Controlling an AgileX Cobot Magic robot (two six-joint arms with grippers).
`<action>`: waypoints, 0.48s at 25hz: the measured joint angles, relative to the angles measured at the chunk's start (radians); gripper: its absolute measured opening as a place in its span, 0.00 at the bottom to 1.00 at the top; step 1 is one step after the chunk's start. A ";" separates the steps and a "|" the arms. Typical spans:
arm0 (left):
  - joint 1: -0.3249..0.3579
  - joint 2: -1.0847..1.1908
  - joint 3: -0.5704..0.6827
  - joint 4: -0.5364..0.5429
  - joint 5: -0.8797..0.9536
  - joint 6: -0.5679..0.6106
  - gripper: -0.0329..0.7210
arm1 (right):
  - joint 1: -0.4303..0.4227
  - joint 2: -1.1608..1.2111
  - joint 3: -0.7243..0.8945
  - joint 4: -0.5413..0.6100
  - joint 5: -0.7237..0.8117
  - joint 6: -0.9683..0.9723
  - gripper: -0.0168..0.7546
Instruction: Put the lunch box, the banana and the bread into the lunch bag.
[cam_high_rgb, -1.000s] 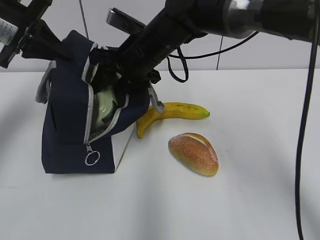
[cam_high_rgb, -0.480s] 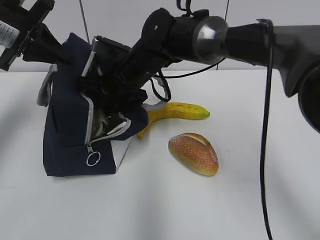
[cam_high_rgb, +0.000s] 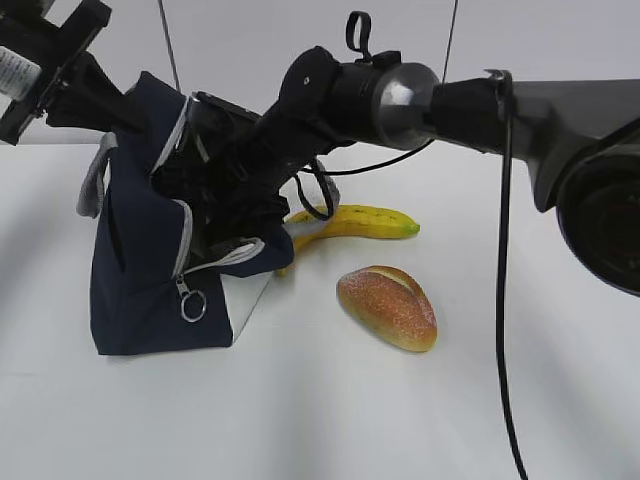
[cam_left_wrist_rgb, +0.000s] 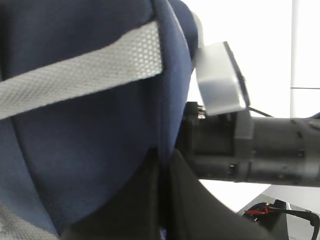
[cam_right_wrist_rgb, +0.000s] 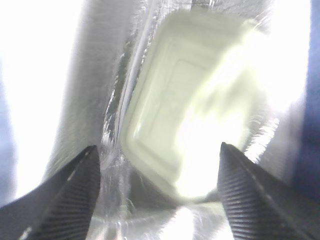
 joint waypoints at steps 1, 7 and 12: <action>0.000 0.000 0.000 0.001 0.000 0.000 0.04 | -0.008 0.000 -0.021 -0.009 0.037 0.000 0.70; 0.000 0.000 0.000 0.001 0.003 0.002 0.04 | -0.059 0.000 -0.213 -0.077 0.312 0.004 0.73; 0.000 0.000 0.000 0.001 0.007 0.002 0.04 | -0.106 -0.002 -0.385 -0.161 0.375 0.040 0.73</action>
